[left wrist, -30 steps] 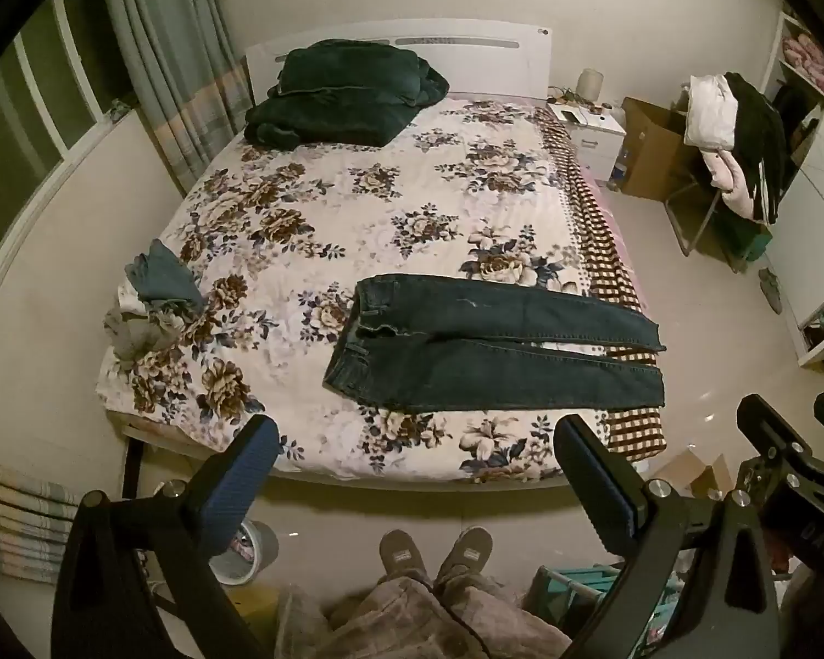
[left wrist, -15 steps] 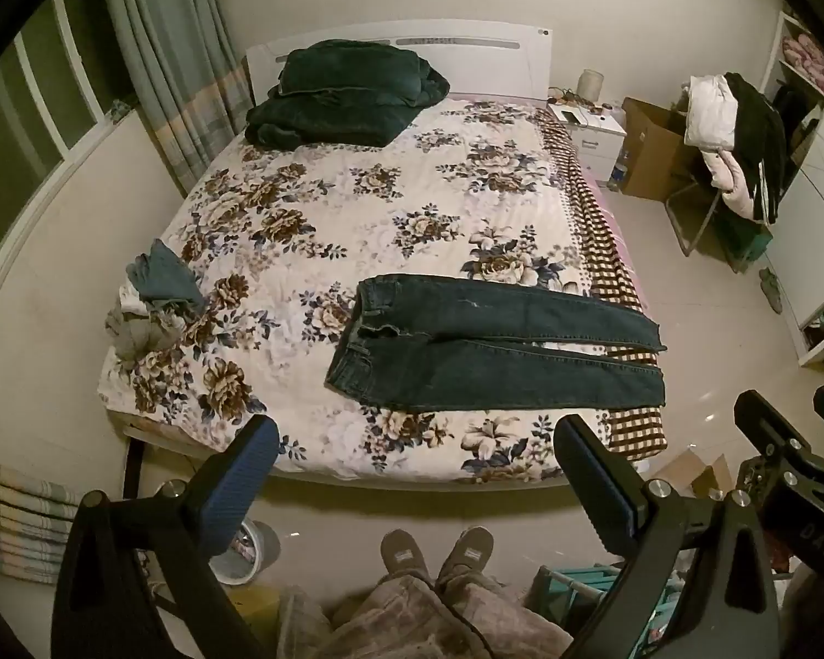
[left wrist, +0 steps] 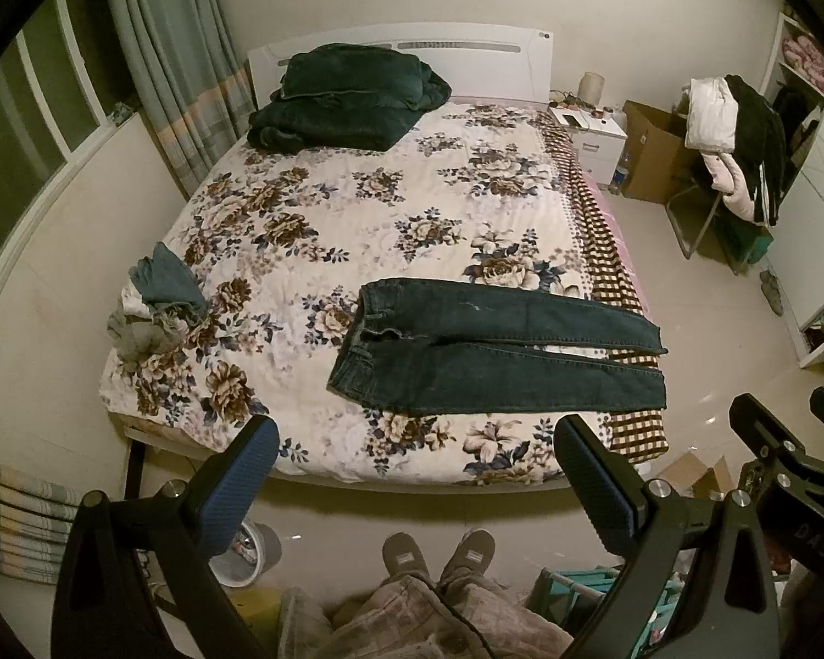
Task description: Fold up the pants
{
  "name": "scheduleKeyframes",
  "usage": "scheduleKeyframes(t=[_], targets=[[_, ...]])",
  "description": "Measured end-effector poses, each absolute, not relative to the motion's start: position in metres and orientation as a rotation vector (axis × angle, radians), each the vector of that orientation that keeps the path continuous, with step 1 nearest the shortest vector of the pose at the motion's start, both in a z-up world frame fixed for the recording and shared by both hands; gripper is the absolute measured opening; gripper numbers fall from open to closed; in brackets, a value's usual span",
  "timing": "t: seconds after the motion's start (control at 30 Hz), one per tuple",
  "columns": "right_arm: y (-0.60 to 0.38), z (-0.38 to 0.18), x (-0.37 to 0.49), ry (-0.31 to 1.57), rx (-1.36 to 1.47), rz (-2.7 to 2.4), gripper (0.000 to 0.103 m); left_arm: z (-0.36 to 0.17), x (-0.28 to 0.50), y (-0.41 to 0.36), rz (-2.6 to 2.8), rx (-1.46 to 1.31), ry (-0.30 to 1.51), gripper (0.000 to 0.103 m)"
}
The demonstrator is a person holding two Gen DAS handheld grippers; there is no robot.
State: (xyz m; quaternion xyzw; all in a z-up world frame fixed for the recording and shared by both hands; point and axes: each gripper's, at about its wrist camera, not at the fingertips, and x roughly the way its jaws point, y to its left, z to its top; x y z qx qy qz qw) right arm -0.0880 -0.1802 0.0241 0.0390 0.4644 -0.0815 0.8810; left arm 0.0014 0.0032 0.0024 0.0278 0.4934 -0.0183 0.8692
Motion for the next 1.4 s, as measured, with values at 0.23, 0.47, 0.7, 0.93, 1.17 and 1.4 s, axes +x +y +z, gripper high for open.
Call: scheduleKeyframes(t=[0.23,0.47,0.7,0.93,1.17,1.4], targets=[[-0.182,0.025,-0.088,0.966,0.081,-0.167,0.103,0.003,0.001,0.004,-0.038,0.059,1.030,0.102],[-0.176,0.027,-0.088,0.966,0.081,-0.167,0.103,0.011,0.004,0.013,-0.039,0.061,1.026,0.102],[-0.171,0.028,-0.089,0.965,0.077,-0.167,0.103,0.012,0.004,0.013,-0.039,0.061,1.027,0.102],[-0.171,0.028,-0.088,0.965,0.075,-0.167,0.103,0.012,0.004,0.014,-0.040,0.061,1.026,0.102],[-0.170,0.029,-0.090,0.964,0.076,-0.167,0.103,0.012,0.004,0.014,-0.039,0.061,1.025,0.102],[-0.170,0.029,-0.089,0.965,0.073,-0.166,0.103,0.012,0.004,0.014,-0.038,0.061,1.026,0.102]])
